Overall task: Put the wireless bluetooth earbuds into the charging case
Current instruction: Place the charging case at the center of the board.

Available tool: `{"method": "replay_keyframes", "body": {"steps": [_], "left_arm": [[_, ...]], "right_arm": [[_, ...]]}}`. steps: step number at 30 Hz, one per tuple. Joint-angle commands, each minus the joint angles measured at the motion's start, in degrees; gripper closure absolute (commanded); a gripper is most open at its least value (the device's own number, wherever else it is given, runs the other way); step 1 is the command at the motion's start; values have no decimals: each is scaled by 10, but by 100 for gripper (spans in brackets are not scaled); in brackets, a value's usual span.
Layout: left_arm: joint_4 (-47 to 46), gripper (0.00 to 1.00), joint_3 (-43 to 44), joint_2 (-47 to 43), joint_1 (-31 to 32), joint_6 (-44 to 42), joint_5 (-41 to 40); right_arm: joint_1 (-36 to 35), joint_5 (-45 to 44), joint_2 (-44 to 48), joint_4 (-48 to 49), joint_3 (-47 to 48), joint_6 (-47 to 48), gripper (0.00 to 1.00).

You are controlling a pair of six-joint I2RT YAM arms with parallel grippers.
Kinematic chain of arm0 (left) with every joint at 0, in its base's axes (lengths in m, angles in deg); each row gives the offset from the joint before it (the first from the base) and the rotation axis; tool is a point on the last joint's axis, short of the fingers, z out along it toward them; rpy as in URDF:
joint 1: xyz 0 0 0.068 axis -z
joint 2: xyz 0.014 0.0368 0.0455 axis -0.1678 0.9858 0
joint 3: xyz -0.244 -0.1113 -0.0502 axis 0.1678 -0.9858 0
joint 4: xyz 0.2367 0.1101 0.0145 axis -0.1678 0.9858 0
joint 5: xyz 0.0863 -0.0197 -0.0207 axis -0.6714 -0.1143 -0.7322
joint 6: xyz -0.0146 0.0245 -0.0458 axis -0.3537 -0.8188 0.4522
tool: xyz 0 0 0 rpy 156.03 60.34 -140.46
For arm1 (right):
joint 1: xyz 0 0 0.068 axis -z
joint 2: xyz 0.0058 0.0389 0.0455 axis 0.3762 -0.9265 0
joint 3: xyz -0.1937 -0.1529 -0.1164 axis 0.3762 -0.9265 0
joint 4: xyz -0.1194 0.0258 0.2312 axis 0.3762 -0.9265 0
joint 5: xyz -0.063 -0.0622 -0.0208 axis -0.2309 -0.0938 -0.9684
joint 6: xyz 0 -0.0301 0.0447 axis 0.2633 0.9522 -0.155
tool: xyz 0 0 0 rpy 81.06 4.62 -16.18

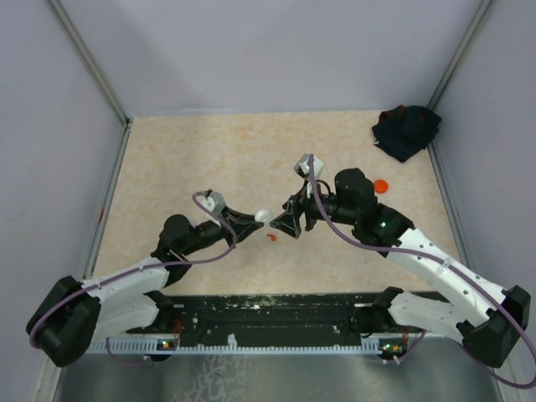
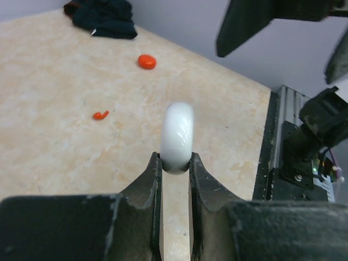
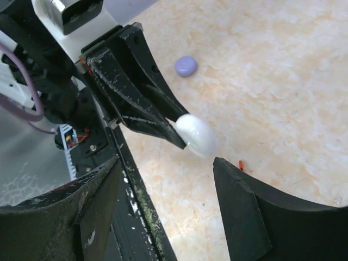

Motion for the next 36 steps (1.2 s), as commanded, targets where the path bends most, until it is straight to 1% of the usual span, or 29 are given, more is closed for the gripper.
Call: {"method": "replay_keyframes", "body": {"steps": [1,5,10,13,16,20,25,28,33,34,36], "left_arm": [[64,100,-1,12,-13,79,-105],[121,100,3,20,-38,131,-147],[178,100,-3,14,-84,172,-169],[245,100,5,13,-119,198,-180],[303,100,16,20,-155,217,-182],[346,100,22,33,-185,219,-185],[390,96,32,41,-214,218,-187],[434,94,43,41,-235,209,-188],[494,92,53,31,-253,194,-201],[498,90,51,30,-255,193,-202],[502,84,47,32,-260,192,-203]], "right_arm": [[6,-38,26,57,-32,4,31],[6,-62,43,86,-68,3,31],[6,-92,56,116,-114,8,29],[6,-109,61,152,-149,6,29],[6,-141,62,175,-177,10,27],[6,-163,65,196,-205,15,26],[6,-161,82,235,-240,7,26],[6,-174,92,239,-251,7,27],[6,-190,98,243,-261,7,27],[6,-190,98,244,-261,6,27],[5,-189,97,246,-264,5,27]]}}
